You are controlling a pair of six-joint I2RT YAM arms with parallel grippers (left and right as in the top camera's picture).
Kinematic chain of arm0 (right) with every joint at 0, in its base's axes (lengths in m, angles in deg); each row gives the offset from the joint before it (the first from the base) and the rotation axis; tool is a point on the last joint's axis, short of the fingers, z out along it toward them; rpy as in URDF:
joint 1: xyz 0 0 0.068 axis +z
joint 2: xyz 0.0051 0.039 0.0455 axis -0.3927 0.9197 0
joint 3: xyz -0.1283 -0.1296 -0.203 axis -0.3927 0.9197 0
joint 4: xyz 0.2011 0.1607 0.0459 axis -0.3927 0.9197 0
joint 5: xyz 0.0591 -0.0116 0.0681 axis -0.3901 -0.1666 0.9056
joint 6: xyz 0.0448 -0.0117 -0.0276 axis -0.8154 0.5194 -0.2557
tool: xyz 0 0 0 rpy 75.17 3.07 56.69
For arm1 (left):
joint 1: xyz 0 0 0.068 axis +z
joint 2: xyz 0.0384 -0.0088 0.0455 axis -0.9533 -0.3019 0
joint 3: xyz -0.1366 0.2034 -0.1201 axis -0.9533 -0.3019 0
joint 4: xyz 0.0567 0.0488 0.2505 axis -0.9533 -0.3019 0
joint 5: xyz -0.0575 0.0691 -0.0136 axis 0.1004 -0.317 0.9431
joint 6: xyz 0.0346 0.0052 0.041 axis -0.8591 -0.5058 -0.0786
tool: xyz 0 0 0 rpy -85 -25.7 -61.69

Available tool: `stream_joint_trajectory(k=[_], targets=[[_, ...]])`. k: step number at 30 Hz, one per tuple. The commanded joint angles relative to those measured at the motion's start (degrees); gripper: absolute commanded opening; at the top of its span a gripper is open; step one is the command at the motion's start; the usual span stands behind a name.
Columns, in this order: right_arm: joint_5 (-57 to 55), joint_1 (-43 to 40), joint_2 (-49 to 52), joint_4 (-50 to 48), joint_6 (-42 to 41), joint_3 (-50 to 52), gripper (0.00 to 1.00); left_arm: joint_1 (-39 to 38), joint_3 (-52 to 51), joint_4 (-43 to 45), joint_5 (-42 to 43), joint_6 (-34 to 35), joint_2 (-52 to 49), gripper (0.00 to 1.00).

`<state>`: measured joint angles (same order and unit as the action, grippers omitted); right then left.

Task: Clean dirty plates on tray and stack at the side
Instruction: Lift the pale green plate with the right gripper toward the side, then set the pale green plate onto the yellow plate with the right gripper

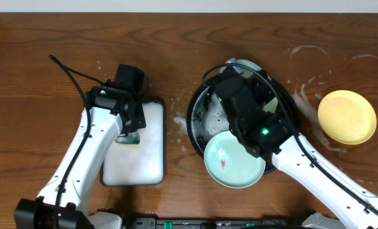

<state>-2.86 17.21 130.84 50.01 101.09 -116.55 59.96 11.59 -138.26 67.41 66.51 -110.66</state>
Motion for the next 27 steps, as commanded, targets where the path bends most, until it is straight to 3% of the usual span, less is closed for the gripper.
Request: stream_joint_trajectory(k=[1, 5, 8, 11, 13, 17, 20, 27], targets=[[-8.17, 0.5, -0.7, -1.16, 0.61, 0.02, 0.01, 0.31, 0.09, -0.15, -0.04, 0.5, 0.02, 0.08], [5.35, -0.2, 0.09, 3.74, -2.05, 0.04, 0.01, 0.31, 0.09, -0.13, -0.02, 0.52, 0.02, 0.08], [-4.9, -0.66, 0.68, 4.68, -5.09, 0.04, 0.01, 0.31, 0.09, -0.42, -0.02, 0.5, 0.02, 0.08], [-2.71, -0.72, 0.79, 4.59, -2.75, 0.04, 0.01, 0.31, 0.09, -0.5, -0.02, 0.52, 0.02, 0.08], [-5.6, -0.76, 0.76, 4.07, -5.16, 0.04, 0.01, 0.31, 0.09, -0.2, -0.02, 0.52, 0.02, 0.08], [0.48, -1.51, 1.07, 4.37, -7.78, 0.04, 0.01, 0.31, 0.09, -0.15, -0.02, 0.52, 0.02, 0.08], [2.89, -4.83, 0.96, 5.31, -21.35, 0.04, 0.01, 0.31, 0.09, -0.33, -0.02, 0.52, 0.02, 0.08], [27.12, -17.84, -2.56, 8.17, -44.33, 0.04, 0.01, 0.31, 0.09, -0.31, -0.04, 0.5, 0.02, 0.08]])
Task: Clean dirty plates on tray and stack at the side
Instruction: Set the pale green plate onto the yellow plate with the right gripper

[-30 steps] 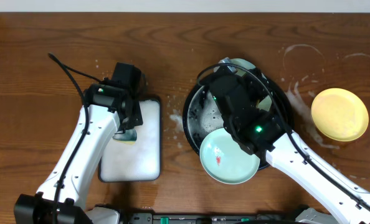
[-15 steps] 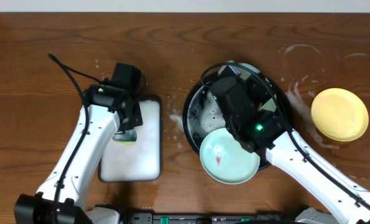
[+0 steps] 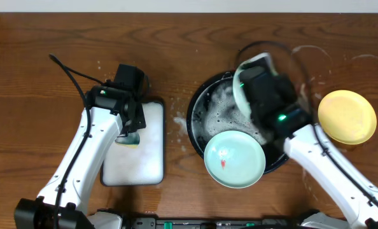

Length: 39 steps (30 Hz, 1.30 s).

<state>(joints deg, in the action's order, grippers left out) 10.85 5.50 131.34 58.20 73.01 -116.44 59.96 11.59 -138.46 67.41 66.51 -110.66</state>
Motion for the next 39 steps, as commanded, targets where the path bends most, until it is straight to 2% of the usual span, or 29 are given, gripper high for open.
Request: stream_joint_trajectory(k=[1, 5, 8, 13, 18, 20, 21, 22, 23, 24, 25, 26, 29, 34, 39], targets=[[18.23, -9.81, -4.42, -0.02, -18.97, -0.07, 0.01, 0.31, 0.09, -0.13, -0.04, 0.5, 0.02, 0.08], [37.42, -23.91, -7.58, 0.92, -22.82, -0.07, 0.01, 0.31, 0.09, -0.17, -0.02, 0.52, 0.02, 0.08], [46.03, -35.52, -7.3, 4.68, -25.38, -0.02, 0.01, 0.31, 0.09, -0.15, -0.02, 0.5, 0.02, 0.08], [46.21, -52.04, -1.81, 9.31, -25.94, 0.02, 0.01, 0.31, 0.09, -0.13, -0.04, 0.48, 0.02, 0.08], [46.36, -64.46, 7.3, 8.72, -26.6, 0.02, 0.01, 0.31, 0.09, -0.15, -0.04, 0.48, 0.02, 0.08], [46.69, -66.73, 10.23, 7.8, -27.1, 0.02, 0.01, 0.31, 0.09, -0.13, -0.04, 0.48, 0.02, 0.08], [46.71, -67.41, 11.41, 7.23, -27.36, 0.02, 0.01, 0.31, 0.09, -0.13, -0.04, 0.48, 0.02, 0.08], [47.17, -67.98, 12.74, 6.32, -27.39, 0.02, 0.06, 0.31, 0.09, -0.11, -0.04, 0.48, 0.02, 0.08], [48.43, -68.26, 13.73, 5.25, -26.6, 0.02, 0.21, 0.31, 0.09, -0.11, -0.04, 0.48, 0.02, 0.08], [51.49, -68.41, 14.45, 4.17, -24.35, 0.02, 0.4, 0.31, 0.09, -0.11, -0.04, 0.48, 0.02, 0.08], [54.31, -68.43, 14.56, 3.74, -23.19, 0.02, 0.51, 0.31, 0.09, -0.11, -0.04, 0.48, 0.02, 0.08], [56.81, -68.41, 14.25, 3.58, -23.12, 0.02, 0.57, 0.31, 0.09, -0.11, -0.04, 0.48, 0.02, 0.08], [61.42, -67.41, 11.5, 2.49, -21.68, 0.02, 0.59, 0.31, 0.09, -0.13, -0.04, 0.48, 0.02, 0.08], [70.86, -62.16, 2.14, 3.15, -18.58, 0.02, 0.56, 0.31, 0.09, -0.11, -0.04, 0.48, 0.02, 0.08], [72.06, -50.23, -6.86, 11.1, -14.29, 0.02, 0.56, 0.31, 0.09, -0.09, -0.04, 0.48, 0.02, 0.08]])
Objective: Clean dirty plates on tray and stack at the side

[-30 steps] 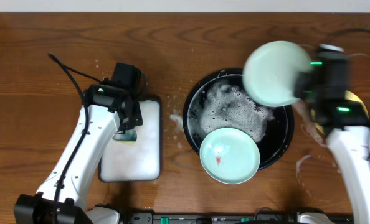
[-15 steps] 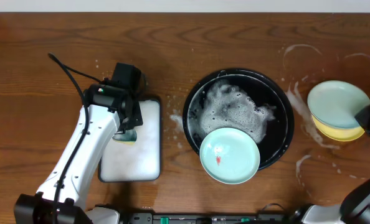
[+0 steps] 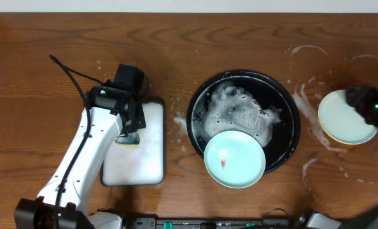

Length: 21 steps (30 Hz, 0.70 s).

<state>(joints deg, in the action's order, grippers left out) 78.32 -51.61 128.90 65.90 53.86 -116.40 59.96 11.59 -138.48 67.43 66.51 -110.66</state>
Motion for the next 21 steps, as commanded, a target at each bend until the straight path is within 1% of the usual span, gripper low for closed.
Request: stream_joint_trajectory(k=[1, 4, 7, 9, 12, 16, 17, 18, 19, 21], targets=[[4.11, 9.66, -5.35, 5.79, 6.14, -0.02, 0.55, 0.31, 0.09, -0.07, -0.07, 0.48, 0.02, 0.08], [-0.04, 19.85, -5.9, 14.51, 7.85, 0.07, 0.55, 0.31, 0.09, -0.07, -0.07, 0.48, 0.02, 0.08], [-7.3, 29.42, -4.5, 19.32, 8.28, 1.9, 0.53, 0.31, 0.09, -0.07, -0.07, 0.48, 0.02, 0.08], [-11.5, 34.84, -3.41, 19.69, 8.22, 4.76, 0.54, 0.31, 0.09, -0.09, -0.07, 0.48, 0.02, 0.08], [-15.72, 40.5, -1.44, 17.94, 5.79, 9.86, 0.59, 0.31, 0.09, -0.15, -0.07, 0.48, 0.02, 0.08], [-21.4, 42.71, 1.51, 12.79, 2.91, 15.56, 0.59, 0.31, 0.09, -0.11, -0.07, 0.48, 0.02, 0.08], [-21.2, 42.69, 2.08, 11.19, 2.89, 16.59, 0.57, 0.31, 0.09, -0.09, -0.07, 0.48, 0.02, 0.08], [-18.4, 42.69, 3.21, 8.44, 2.89, 18.56, 0.49, 0.31, 0.09, -0.09, -0.07, 0.48, 0.02, 0.08], [-16.17, 42.71, 3.72, 7.3, 2.89, 19.39, 0.45, 0.31, 0.09, -0.09, -0.07, 0.48, 0.02, 0.08], [-11.26, 42.75, 4.72, 4.74, 2.89, 21.29, 0.4, 0.31, 0.09, -0.11, -0.07, 0.48, 0.02, 0.08]])
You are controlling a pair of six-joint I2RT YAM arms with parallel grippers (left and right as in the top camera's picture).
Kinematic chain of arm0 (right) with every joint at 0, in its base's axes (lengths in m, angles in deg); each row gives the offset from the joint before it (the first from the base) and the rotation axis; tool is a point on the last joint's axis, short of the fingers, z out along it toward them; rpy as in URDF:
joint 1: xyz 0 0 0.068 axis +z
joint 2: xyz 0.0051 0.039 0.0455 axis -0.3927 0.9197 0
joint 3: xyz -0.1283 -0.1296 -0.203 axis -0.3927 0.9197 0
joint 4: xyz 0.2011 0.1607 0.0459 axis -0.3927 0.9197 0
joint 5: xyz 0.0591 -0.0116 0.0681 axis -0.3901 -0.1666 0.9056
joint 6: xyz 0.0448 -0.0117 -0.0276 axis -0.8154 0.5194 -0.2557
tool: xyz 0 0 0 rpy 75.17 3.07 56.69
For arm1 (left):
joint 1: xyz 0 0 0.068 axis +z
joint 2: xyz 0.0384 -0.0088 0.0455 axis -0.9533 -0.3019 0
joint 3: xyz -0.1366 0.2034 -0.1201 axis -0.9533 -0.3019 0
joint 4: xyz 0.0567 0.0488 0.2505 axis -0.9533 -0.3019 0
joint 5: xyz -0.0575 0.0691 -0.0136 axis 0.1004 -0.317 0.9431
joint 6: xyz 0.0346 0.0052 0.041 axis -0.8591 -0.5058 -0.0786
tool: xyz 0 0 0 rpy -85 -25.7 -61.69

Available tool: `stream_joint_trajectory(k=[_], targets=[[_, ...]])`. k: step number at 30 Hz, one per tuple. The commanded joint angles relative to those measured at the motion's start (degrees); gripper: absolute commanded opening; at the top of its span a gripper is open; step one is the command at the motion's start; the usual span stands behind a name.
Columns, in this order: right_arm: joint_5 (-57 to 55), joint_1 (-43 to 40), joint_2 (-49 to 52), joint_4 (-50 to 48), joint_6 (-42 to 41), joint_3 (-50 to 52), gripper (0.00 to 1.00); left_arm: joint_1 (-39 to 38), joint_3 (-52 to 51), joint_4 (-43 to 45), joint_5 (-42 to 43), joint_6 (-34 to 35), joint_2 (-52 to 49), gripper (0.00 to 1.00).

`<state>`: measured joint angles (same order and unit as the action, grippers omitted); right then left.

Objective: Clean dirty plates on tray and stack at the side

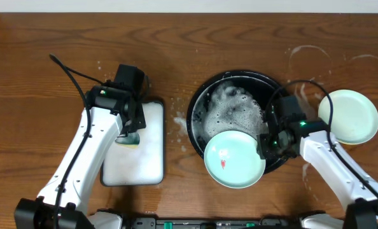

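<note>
A pale green plate (235, 159) with a red smear leans on the front rim of the black round tray (198, 102), which holds foamy water (237, 111). My right gripper (265, 144) is at that plate's right edge, apparently open; its fingers are dark against the tray. On the right a clean pale green plate (349, 114) lies on a yellow plate (346, 142), only a sliver of which shows. My left gripper (129, 130) rests over a white board, shut on a yellow-green sponge (130, 139).
The white board (147, 152) lies left of the tray under the left arm. Foam splashes and wet rings (310, 57) mark the wood between the tray and the plate stack. The right arm's cable loops above the tray's right rim.
My right gripper has left the plate stack at the right and now sits at the right edge of the smeared plate on the tray. The clean plate stays on the yellow one. The left arm is unmoved.
My right gripper was in the foamy tray, on a pale green plate at its back. Then it held that plate tilted up above the tray's rim. Then it was over the yellow plate with the plate laid on it. Now it is back beside the smeared plate.
</note>
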<state>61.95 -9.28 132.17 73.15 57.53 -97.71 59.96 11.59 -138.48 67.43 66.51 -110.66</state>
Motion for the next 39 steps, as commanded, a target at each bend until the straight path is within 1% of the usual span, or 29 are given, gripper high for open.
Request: stream_joint_trajectory(k=[1, 3, 5, 9, 11, 15, 17, 24, 27, 31, 36, 39], targets=[[6.21, 0.42, 1.77, -3.3, -0.81, 3.23, 0.34, 0.31, 0.09, -0.11, -0.07, 0.48, 0.02, 0.08], [5.66, 0.07, 2.03, -4.28, -1.49, 3.67, 0.01, 0.31, 0.09, -0.11, -0.07, 0.48, 0.02, 0.08], [4.46, -0.42, 1.6, -5.09, -1.7, 3.02, 0.01, 0.31, 0.09, -0.11, -0.07, 0.48, 0.02, 0.08], [-2.93, -2.1, 0.66, -7.45, -4.11, -0.28, 0.01, 0.31, 0.09, -0.11, -0.07, 0.48, 0.02, 0.08], [-7.17, -3.08, 0.46, -10.62, -4.09, -1.97, 0.01, 0.31, 0.09, -0.15, -0.07, 0.46, 0.02, 0.08], [-12.5, -3.58, 0.87, -18.25, -4.04, -2.16, 0.01, 0.31, 0.09, -0.13, -0.07, 0.48, 0.02, 0.08], [-12.44, -3.58, 1.81, -19.89, -4.22, -2.14, 0.01, 0.31, 0.09, -0.09, -0.07, 0.48, 0.02, 0.08], [-11.54, -2.93, 10.25, -20.59, -4.5, -2.14, 0.01, 0.31, 0.09, 0.35, -0.07, 0.48, 0.0, 0.08], [-11.54, -2.93, 11.98, -20.74, -4.81, -2.14, 0.01, 0.31, -0.61, 0.66, -0.07, 0.5, 0.0, 0.08], [-11.54, -2.93, 12.02, -21.27, -4.94, -2.14, 0.01, 0.31, -5.53, 6.82, 0.46, 0.5, -0.15, 0.08], [-11.52, -2.93, 12.04, -21.29, -4.92, -2.14, 0.01, 0.31, -14.47, 18.8, 1.25, 0.81, -1.75, 0.08], [-11.54, -2.93, 12.04, -21.4, -4.9, -2.14, 0.01, 0.31, -18.51, 24.41, 1.44, 2.05, -2.91, 0.08]])
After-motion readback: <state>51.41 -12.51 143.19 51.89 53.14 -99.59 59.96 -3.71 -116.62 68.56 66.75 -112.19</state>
